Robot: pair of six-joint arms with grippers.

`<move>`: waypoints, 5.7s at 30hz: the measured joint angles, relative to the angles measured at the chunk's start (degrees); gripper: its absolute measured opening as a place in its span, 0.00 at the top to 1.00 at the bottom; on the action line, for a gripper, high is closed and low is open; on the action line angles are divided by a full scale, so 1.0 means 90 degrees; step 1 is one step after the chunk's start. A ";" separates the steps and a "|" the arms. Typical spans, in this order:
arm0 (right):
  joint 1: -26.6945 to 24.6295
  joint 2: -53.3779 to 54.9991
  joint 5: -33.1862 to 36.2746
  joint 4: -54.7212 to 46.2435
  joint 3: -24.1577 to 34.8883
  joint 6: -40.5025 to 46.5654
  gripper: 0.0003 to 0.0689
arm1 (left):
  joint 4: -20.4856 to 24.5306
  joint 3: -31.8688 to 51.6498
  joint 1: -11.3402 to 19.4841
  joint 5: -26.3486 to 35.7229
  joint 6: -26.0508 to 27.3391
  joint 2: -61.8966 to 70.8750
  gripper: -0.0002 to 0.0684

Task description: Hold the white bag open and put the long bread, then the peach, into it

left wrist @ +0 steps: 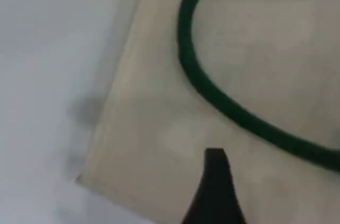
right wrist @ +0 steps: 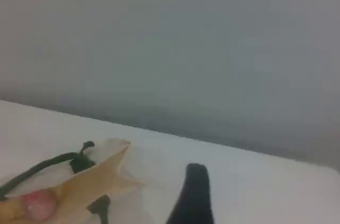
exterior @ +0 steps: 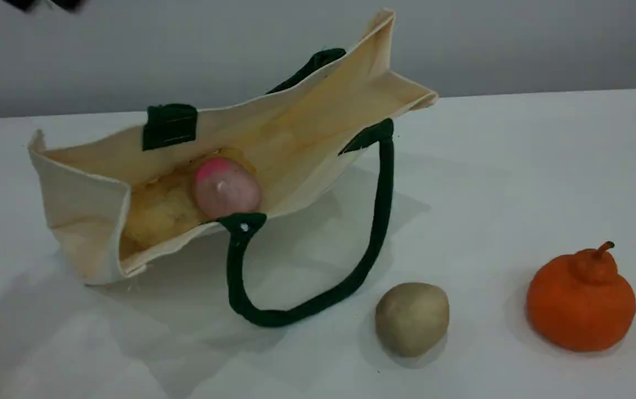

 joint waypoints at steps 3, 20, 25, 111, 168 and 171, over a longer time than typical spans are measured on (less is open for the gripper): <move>0.0000 0.0000 0.0000 0.0000 0.0000 0.0000 0.15 | -0.0112 0.0000 -0.0061 -0.0127 0.0200 0.0433 0.26; 0.0000 0.0000 0.0011 -0.0012 0.0000 0.0000 0.15 | -0.0118 -0.0006 -0.1229 -0.0382 0.0448 0.1479 0.26; 0.0000 0.0000 0.0019 -0.0012 0.0000 0.0000 0.15 | -0.0118 -0.0006 -0.1644 -0.0403 0.0448 0.1479 0.26; 0.0000 -0.1809 0.0735 0.0411 0.0043 0.0000 0.15 | 0.3355 -0.1672 -0.2597 0.1694 -0.3234 -0.2433 0.26; 0.0000 -0.4064 -0.0253 0.0844 0.5766 -0.0487 0.15 | 0.3149 0.5127 -0.2597 0.0981 -0.4065 -0.9836 0.26; 0.0000 -0.4064 -0.0253 0.0844 0.5766 -0.0487 0.15 | 0.2993 0.5336 -0.2597 0.0783 -0.4065 -0.9836 0.26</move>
